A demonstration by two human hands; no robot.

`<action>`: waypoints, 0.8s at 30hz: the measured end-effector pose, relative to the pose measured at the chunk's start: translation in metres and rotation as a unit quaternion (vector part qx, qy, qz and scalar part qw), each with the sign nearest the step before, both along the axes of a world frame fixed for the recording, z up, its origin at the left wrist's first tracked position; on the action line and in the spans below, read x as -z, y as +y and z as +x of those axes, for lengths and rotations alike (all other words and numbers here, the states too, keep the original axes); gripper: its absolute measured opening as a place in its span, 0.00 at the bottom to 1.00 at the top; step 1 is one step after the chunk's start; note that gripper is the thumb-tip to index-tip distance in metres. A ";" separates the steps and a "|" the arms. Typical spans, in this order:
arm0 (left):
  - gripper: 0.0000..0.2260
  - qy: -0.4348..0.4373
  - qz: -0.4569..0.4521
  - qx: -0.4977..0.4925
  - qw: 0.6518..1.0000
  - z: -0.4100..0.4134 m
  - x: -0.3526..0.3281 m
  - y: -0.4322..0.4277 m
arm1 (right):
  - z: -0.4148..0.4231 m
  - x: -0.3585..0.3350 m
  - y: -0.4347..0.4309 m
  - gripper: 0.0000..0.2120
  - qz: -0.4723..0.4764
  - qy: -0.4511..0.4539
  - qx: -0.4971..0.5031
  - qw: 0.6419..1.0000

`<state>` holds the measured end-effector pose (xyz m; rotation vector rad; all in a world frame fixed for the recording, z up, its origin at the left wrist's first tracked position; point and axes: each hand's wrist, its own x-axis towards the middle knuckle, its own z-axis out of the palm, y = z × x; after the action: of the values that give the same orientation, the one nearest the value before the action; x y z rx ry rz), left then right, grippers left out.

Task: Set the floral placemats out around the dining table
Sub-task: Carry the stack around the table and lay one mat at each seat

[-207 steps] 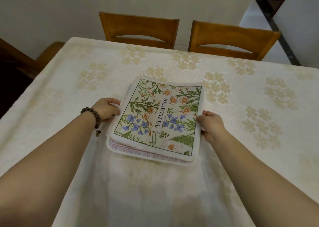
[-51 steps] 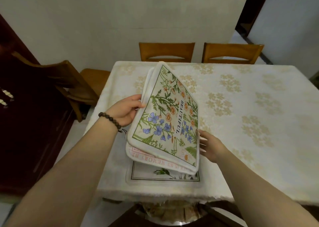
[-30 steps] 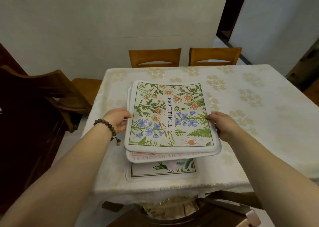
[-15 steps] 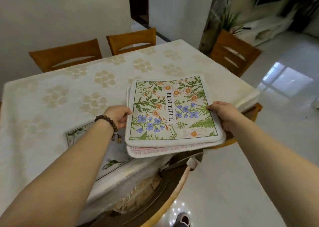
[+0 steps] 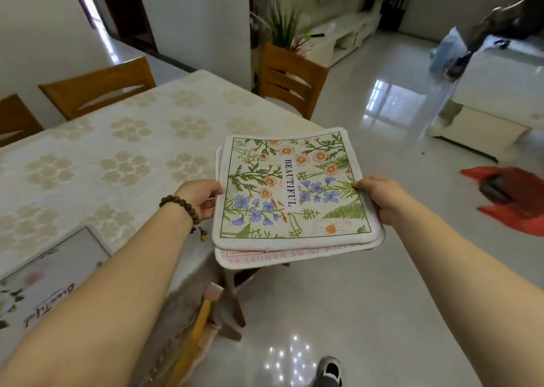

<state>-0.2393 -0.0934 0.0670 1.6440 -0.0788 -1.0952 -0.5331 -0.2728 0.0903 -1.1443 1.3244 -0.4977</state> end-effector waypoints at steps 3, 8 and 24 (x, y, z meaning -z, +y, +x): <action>0.03 0.005 0.003 -0.001 1.000 -0.024 0.003 -0.037 | -0.024 0.002 -0.037 0.12 0.009 0.004 0.001 1.000; 0.03 0.009 0.005 -0.026 1.000 -0.054 0.006 -0.095 | -0.045 0.001 -0.107 0.12 0.010 0.005 -0.025 1.000; 0.05 0.030 -0.013 -0.229 0.973 0.011 0.019 -0.093 | 0.110 0.008 -0.201 0.08 0.016 -0.009 -0.217 0.976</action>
<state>-0.2279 -0.1862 0.0479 1.5025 0.3122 -0.7825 -0.4226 -0.4735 0.0818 -1.3520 1.0212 -0.1646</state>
